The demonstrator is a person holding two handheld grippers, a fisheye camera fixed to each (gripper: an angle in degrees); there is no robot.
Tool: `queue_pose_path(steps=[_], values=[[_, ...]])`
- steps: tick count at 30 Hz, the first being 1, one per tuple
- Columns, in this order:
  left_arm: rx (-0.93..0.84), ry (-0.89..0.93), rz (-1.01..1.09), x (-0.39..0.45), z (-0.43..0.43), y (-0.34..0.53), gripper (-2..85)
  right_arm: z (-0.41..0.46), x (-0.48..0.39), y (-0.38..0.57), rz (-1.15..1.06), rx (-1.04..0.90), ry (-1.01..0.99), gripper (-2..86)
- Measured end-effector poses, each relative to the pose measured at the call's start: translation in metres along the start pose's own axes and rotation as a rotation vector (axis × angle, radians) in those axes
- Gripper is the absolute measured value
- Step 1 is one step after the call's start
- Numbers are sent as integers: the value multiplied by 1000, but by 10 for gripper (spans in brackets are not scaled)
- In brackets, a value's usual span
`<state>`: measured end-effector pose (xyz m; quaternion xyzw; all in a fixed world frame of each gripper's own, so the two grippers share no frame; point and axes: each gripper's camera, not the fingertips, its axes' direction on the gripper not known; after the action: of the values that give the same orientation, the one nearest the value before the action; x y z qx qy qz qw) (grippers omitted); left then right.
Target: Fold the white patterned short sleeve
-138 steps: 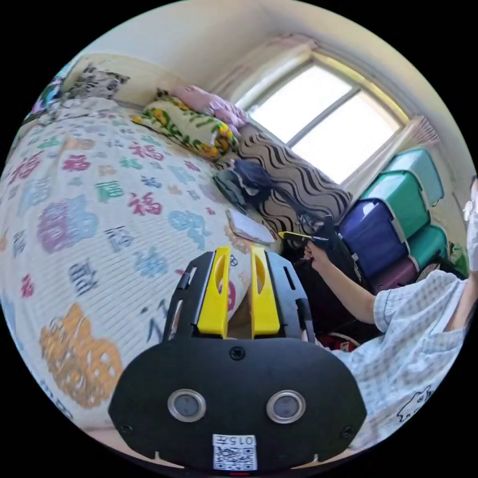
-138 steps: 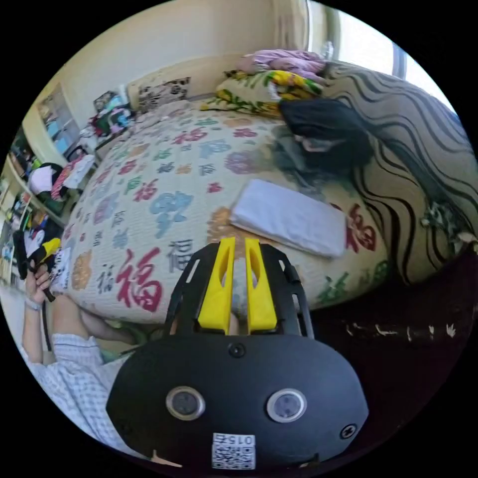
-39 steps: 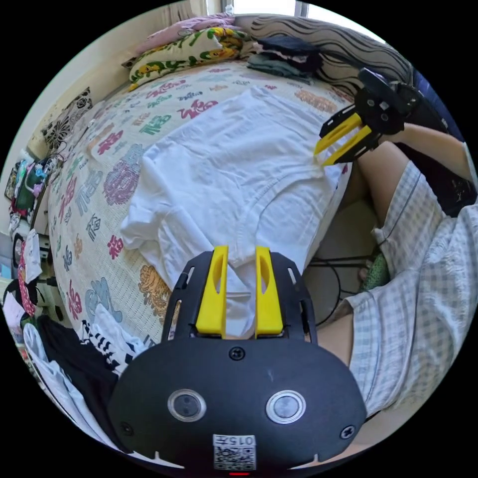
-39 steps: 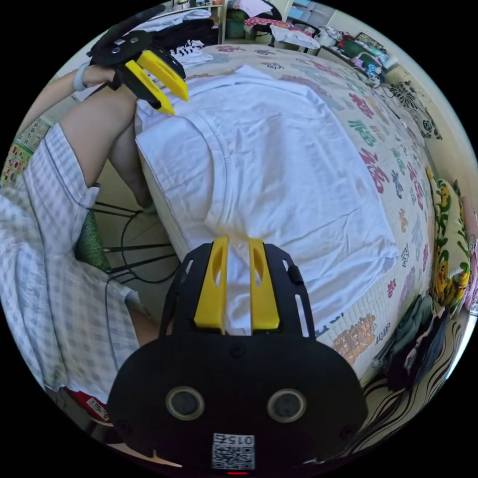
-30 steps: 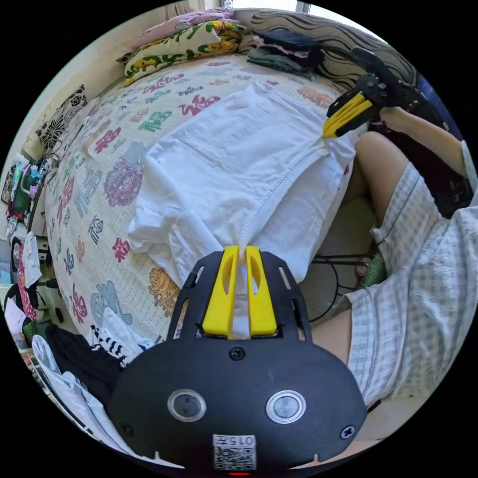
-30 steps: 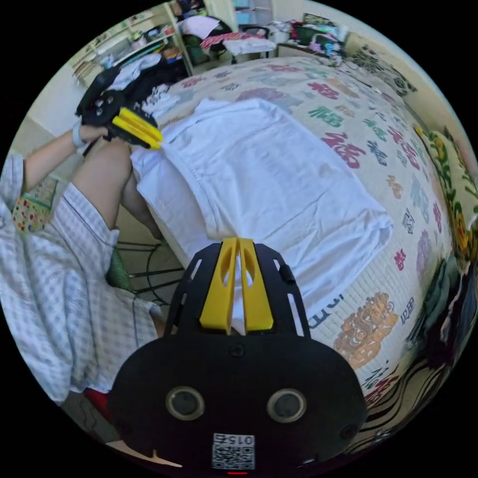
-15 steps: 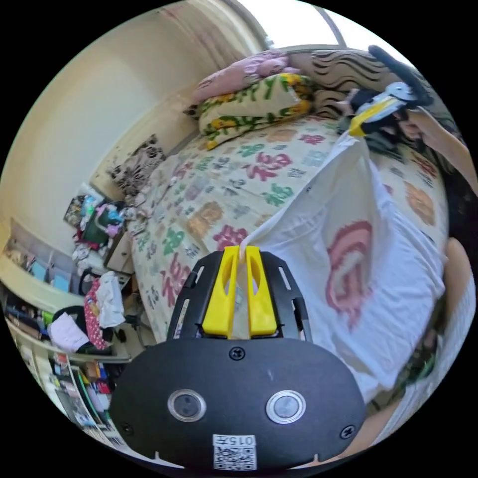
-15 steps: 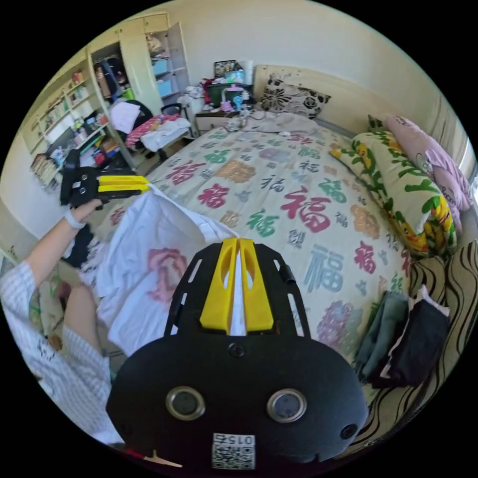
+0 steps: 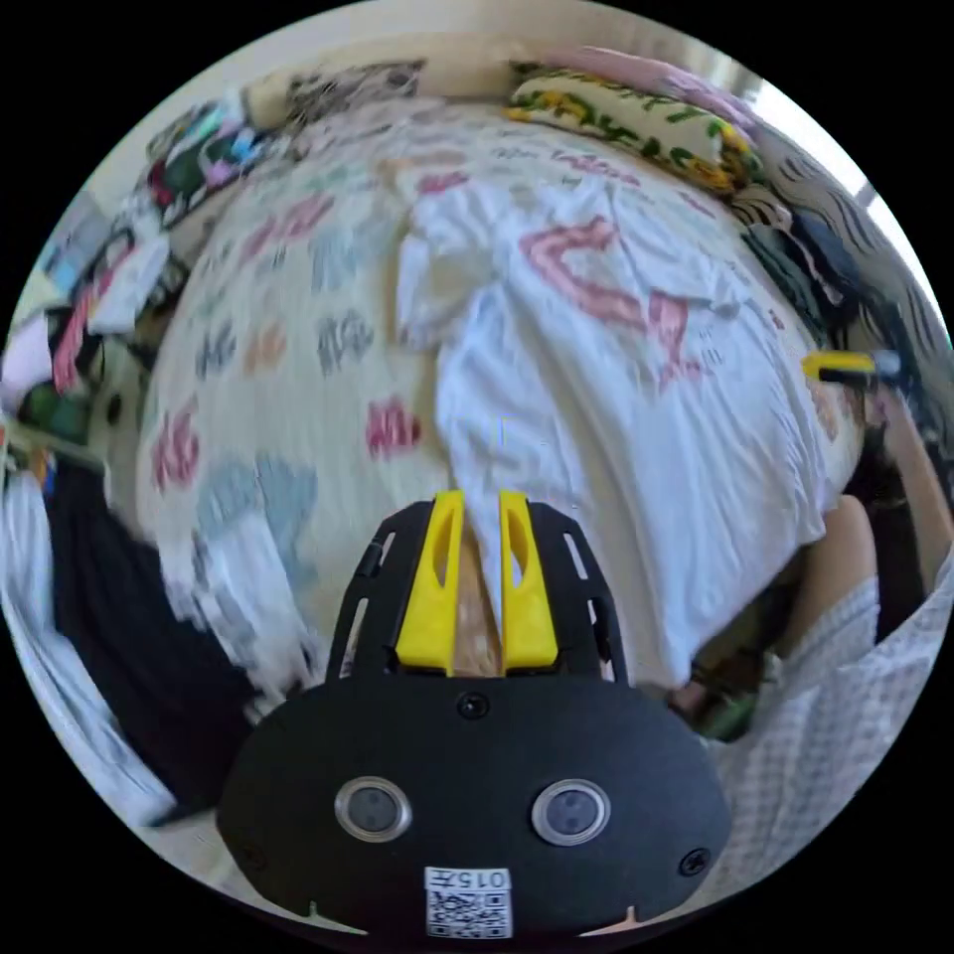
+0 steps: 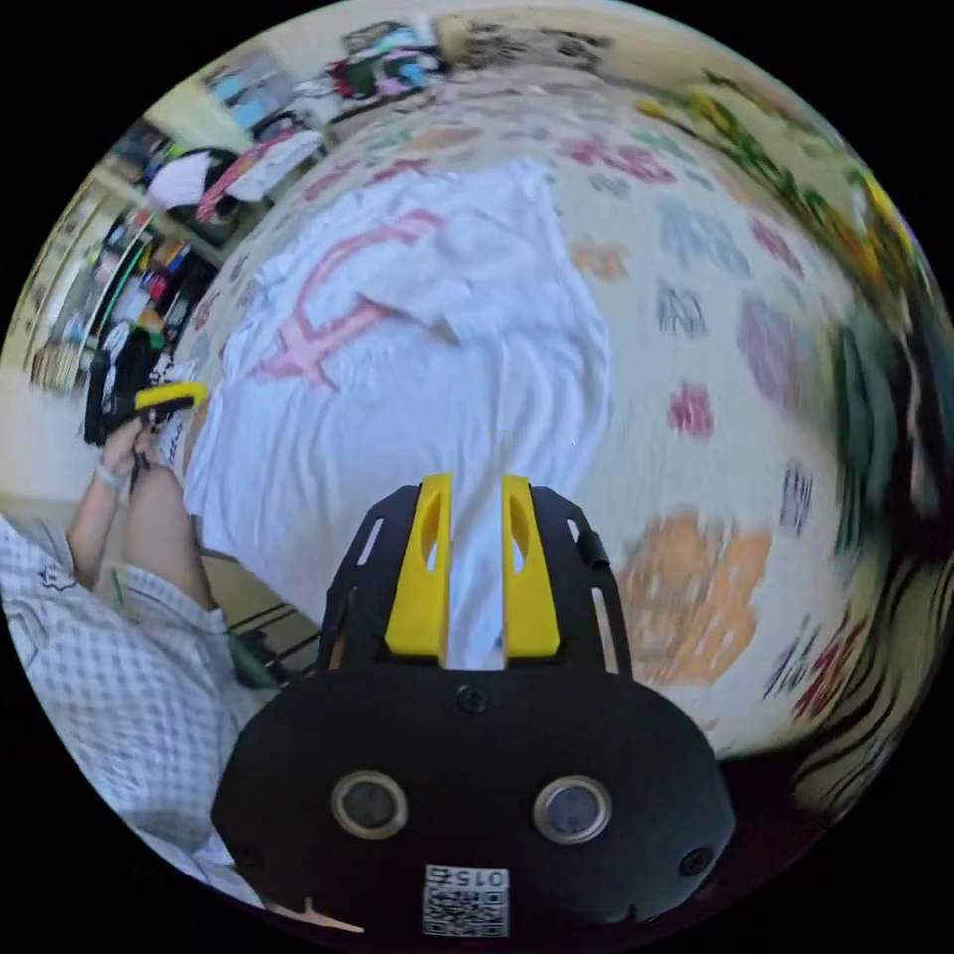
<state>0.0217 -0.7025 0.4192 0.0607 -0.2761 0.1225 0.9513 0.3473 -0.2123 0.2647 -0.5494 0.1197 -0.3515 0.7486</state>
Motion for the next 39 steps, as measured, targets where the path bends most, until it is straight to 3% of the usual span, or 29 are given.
queue_pose_path(steps=[3, 5, 8, 13, 15, 20, 23, 29, 33, 37, 39], values=[[-64, 220, -243, -43, 6, 82, 91, 2, 43, 79, 209, -28, -122, 86], [-62, 359, -334, -59, 12, 108, 97, 9, 58, 107, 262, -66, -102, 97], [-130, 395, -343, -69, 41, 112, 91, 32, 75, 117, 263, -136, -173, 93], [-198, 339, -277, -83, 58, 94, 25, 45, 106, 113, 241, -202, -106, 19], [-202, 446, -255, -91, 61, 94, 10, 38, 122, 121, 248, -204, -185, 0], [-136, 237, -155, -96, 15, 110, 3, -3, 150, 154, 291, -89, -221, -8], [-101, 247, -172, -114, 0, 123, 4, -9, 152, 169, 252, -140, -159, -8], [-216, 268, -175, -115, 34, 125, 25, 8, 147, 185, 209, -218, -109, 8], [-340, 156, -137, -105, 56, 117, 47, 8, 149, 188, 185, -280, 65, 37], [-169, 166, -143, -101, 27, 95, 54, -29, 151, 180, 156, -66, -46, 41], [1, 320, -132, -92, 13, 56, 56, -47, 142, 156, 95, 75, -53, 44]])
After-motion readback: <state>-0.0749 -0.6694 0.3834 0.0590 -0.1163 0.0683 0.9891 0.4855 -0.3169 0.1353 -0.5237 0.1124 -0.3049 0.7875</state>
